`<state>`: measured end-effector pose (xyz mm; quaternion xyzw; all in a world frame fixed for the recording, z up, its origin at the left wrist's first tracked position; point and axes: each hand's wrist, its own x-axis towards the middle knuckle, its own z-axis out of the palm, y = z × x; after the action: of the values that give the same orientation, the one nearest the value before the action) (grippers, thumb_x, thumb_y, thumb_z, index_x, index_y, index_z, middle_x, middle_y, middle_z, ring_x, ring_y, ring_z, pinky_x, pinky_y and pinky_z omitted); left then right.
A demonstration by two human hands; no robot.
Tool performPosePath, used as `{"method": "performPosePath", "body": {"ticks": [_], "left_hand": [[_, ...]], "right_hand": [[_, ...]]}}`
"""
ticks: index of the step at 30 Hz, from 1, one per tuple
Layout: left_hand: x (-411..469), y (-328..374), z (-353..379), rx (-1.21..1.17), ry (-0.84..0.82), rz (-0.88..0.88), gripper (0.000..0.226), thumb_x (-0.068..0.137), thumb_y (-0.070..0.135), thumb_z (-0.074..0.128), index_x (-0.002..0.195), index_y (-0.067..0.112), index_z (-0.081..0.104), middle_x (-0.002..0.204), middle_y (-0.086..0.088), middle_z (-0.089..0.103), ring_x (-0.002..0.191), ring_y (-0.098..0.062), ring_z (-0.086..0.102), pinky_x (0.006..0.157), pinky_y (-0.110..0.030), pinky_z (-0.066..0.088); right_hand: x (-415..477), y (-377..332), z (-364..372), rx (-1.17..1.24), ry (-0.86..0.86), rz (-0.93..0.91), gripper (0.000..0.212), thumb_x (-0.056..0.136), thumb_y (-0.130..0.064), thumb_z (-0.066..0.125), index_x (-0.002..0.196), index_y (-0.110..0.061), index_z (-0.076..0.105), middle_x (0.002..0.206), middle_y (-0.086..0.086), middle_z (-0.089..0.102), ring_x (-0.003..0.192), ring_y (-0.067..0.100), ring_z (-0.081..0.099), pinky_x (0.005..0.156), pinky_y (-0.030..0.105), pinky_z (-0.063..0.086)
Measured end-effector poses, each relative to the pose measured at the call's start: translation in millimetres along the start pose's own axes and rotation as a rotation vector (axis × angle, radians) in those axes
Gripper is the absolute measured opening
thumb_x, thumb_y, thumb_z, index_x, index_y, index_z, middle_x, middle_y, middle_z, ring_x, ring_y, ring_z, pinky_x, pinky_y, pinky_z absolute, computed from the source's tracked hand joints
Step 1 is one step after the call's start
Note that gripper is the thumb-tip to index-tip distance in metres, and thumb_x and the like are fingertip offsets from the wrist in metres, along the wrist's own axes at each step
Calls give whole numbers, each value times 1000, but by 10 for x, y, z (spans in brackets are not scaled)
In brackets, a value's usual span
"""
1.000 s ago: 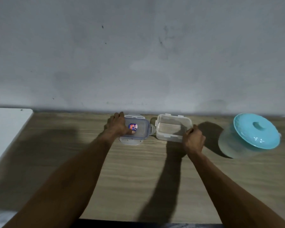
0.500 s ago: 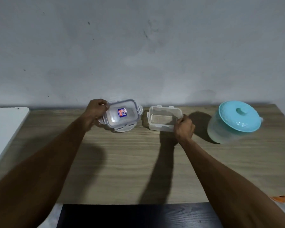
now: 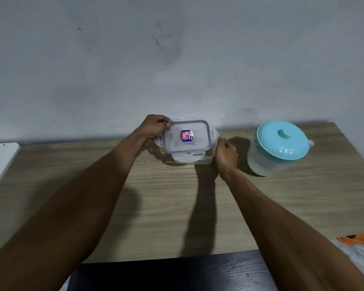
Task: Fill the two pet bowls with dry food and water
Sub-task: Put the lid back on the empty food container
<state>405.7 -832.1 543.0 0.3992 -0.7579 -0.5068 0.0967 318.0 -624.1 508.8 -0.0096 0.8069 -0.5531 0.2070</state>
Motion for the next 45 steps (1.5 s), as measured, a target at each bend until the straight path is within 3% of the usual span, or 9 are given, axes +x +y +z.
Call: {"method": "performPosePath", "body": {"ticks": [7,11,19,22,25,29,32,37,45], "left_hand": [[116,-33,358,24,-6,14,19,93,8,63,109,-1,70,95,-7,63,84,-14,56,67,-21,46],[138,-108,421,58,34,28,17,91,14,67,104,6,73,104,-10,70,95,-17,59,86,-28,47],[72,-174,436,99,55,-8,40,90,23,70,128,12,62,109,-11,66,109,-26,63,78,-25,44],[24,-240,432,77,12,-46,59,86,30,74,138,12,51,130,-15,58,117,-30,59,80,-29,49],[-43,-288,432,26,-20,-84,76,81,31,79,144,11,42,143,-17,49,124,-31,54,88,-34,49],[-132,-312,418,1,-45,-125,88,79,24,81,150,11,32,151,-16,41,131,-29,49,76,-23,48],[-168,-385,400,-11,-107,-123,92,77,23,83,152,15,31,150,-11,43,121,-28,55,58,-21,47],[-196,-555,434,-100,-179,-135,64,80,28,80,135,26,50,127,-6,64,99,-24,69,72,-34,59],[-162,-584,460,-179,-194,-189,83,77,25,83,147,27,38,134,-10,57,104,-27,68,65,-30,61]], "right_hand": [[181,177,-135,-1,26,-64,28,94,-31,56,96,-9,73,90,5,69,88,21,58,77,25,38],[212,218,-125,7,28,-63,22,94,-27,58,95,-10,74,88,3,70,85,17,59,77,24,39],[161,195,-83,-13,16,-65,25,96,-28,57,106,-11,72,108,9,73,99,21,63,83,25,41],[174,157,-89,-147,45,-110,37,96,-26,56,129,-9,60,131,14,63,123,31,56,99,34,42],[192,79,-105,-375,3,-322,65,90,-35,62,147,-12,40,154,12,38,142,31,37,114,43,36],[311,-107,-47,-858,-355,-610,107,77,-64,69,158,-22,11,167,8,4,155,27,2,123,57,11],[385,-184,59,-1100,-557,-682,128,68,-69,74,158,-22,-3,168,5,-8,154,26,-12,123,58,3],[406,-187,161,-1187,-597,-708,137,60,-66,81,158,-20,-3,168,5,-3,154,30,-5,120,60,13],[430,-182,202,-1281,-540,-801,129,63,-66,79,157,-19,5,159,7,24,143,33,25,109,55,34]]}}
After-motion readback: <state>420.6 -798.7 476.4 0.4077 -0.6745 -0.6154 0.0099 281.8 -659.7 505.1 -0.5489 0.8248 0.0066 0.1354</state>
